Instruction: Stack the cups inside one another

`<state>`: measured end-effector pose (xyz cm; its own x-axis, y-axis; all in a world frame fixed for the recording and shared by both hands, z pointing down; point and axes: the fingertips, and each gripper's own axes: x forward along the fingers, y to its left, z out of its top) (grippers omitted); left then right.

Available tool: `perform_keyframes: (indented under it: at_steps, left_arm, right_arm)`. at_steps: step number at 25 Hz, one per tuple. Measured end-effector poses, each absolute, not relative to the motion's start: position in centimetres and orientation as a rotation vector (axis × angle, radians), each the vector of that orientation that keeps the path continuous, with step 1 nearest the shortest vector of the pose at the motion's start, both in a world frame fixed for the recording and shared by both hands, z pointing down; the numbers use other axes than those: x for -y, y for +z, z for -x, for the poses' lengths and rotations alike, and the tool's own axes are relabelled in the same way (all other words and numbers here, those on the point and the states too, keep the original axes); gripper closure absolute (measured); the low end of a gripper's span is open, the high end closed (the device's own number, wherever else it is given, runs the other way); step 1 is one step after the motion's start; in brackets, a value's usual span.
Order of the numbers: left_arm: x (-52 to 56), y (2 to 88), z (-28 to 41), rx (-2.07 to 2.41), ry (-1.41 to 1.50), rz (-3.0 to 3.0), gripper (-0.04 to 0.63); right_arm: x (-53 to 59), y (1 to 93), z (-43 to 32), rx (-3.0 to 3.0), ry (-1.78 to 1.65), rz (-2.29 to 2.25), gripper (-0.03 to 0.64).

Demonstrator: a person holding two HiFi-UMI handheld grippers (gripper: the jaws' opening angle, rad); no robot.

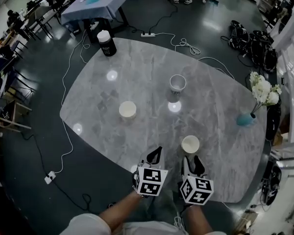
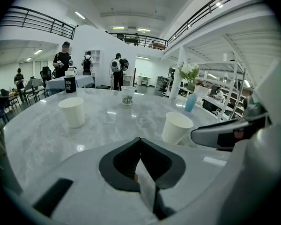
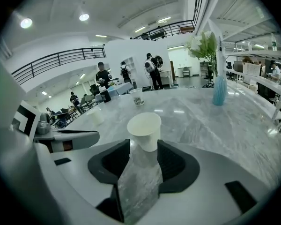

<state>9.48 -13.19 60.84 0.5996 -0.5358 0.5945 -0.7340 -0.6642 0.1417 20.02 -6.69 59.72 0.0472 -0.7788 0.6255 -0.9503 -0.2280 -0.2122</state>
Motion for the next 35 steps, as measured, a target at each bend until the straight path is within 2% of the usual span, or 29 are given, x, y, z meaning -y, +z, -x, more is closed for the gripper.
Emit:
perform_keyframes:
  at_steps: [15,35]
  left_arm:
    - [14.0,64.4,-9.8,1.014,0.792,-2.404,0.6]
    - [15.0,65.2,-10.0,1.044,0.794,-2.37,0.6]
  right_arm:
    - [9.8,63.3,-20.3,1.754,0.937,-1.992,0.409]
    - [10.9,64.2,-20.9,1.759,0.902,-1.974,0.405]
